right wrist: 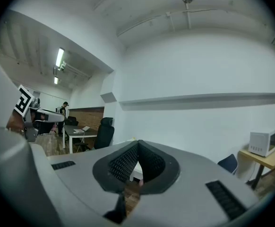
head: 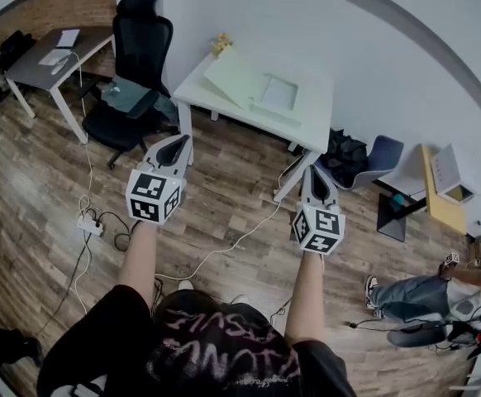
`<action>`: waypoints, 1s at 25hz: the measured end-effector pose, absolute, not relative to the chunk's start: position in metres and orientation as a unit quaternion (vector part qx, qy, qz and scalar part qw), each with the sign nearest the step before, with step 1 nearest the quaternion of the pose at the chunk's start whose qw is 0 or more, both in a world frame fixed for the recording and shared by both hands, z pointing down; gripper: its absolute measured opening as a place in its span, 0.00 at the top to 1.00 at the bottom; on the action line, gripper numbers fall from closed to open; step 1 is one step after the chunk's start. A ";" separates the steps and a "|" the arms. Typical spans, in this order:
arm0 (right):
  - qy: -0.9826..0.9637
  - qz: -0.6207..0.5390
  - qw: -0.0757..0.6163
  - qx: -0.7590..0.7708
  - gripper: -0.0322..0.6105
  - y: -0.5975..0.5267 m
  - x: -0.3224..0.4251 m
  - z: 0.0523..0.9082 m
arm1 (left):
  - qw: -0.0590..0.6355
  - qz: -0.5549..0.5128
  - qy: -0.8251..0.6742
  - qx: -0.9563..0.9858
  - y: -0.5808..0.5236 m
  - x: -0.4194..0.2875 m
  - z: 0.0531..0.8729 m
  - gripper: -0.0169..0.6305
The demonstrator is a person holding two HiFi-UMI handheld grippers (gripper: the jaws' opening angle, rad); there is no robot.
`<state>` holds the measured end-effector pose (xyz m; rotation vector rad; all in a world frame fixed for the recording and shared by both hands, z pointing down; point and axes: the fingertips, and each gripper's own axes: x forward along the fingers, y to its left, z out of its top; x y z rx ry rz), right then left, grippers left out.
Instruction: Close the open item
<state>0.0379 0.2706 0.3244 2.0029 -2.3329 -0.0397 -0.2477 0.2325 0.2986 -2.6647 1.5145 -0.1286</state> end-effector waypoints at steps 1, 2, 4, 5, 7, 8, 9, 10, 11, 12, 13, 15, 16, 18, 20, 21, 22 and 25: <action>-0.758 -0.013 0.032 0.651 0.94 0.270 0.037 0.324 | 0.037 -0.041 0.493 -0.868 0.232 -0.249 0.299 0.97; -0.757 -0.013 0.031 0.652 0.94 0.271 0.035 0.324 | 0.038 -0.040 0.492 -0.869 0.232 -0.250 0.299 0.97; -0.757 -0.015 0.031 0.653 0.94 0.271 0.030 0.322 | 0.039 -0.038 0.492 -0.869 0.232 -0.255 0.298 0.97; -0.756 -0.016 0.031 0.653 0.94 0.271 0.028 0.321 | 0.039 -0.037 0.491 -0.869 0.232 -0.258 0.297 0.97; -0.756 -0.017 0.031 0.654 0.94 0.269 0.021 0.320 | 0.040 -0.035 0.490 -0.870 0.230 -0.264 0.295 0.97; -0.755 -0.017 0.031 0.655 0.94 0.268 0.018 0.319 | 0.041 -0.034 0.489 -0.871 0.228 -0.267 0.294 0.97; -0.754 -0.017 0.032 0.656 0.94 0.268 0.015 0.320 | 0.041 -0.034 0.487 -0.872 0.228 -0.270 0.294 0.97; -0.753 -0.017 0.032 0.657 0.94 0.269 0.011 0.320 | 0.041 -0.034 0.485 -0.873 0.227 -0.273 0.295 0.97; -0.752 -0.017 0.033 0.658 0.94 0.270 0.007 0.320 | 0.040 -0.033 0.483 -0.874 0.227 -0.277 0.295 0.97; -0.751 -0.018 0.033 0.659 0.94 0.271 0.002 0.319 | 0.040 -0.032 0.480 -0.876 0.226 -0.281 0.295 0.97; -0.750 -0.020 0.034 0.660 0.94 0.272 -0.003 0.319 | 0.039 -0.032 0.478 -0.877 0.226 -0.284 0.296 0.97; -0.748 -0.023 0.036 0.662 0.94 0.273 -0.011 0.319 | 0.038 -0.032 0.473 -0.880 0.226 -0.290 0.298 0.97; -0.747 -0.023 0.036 0.663 0.94 0.274 -0.014 0.320 | 0.037 -0.033 0.470 -0.881 0.226 -0.293 0.299 0.97; -0.744 -0.021 0.036 0.666 0.94 0.276 -0.019 0.322 | 0.034 -0.034 0.466 -0.883 0.225 -0.297 0.301 0.97; -0.743 -0.019 0.038 0.668 0.94 0.275 -0.024 0.324 | 0.032 -0.032 0.464 -0.885 0.222 -0.302 0.302 0.97; -0.743 -0.019 0.040 0.668 0.94 0.274 -0.026 0.325 | 0.031 -0.031 0.463 -0.885 0.221 -0.303 0.302 0.97; -0.742 -0.018 0.041 0.669 0.94 0.272 -0.027 0.326 | 0.030 -0.031 0.462 -0.886 0.219 -0.304 0.303 0.97; -0.739 -0.012 0.041 0.673 0.94 0.266 -0.024 0.329 | 0.028 -0.034 0.459 -0.887 0.212 -0.301 0.306 0.97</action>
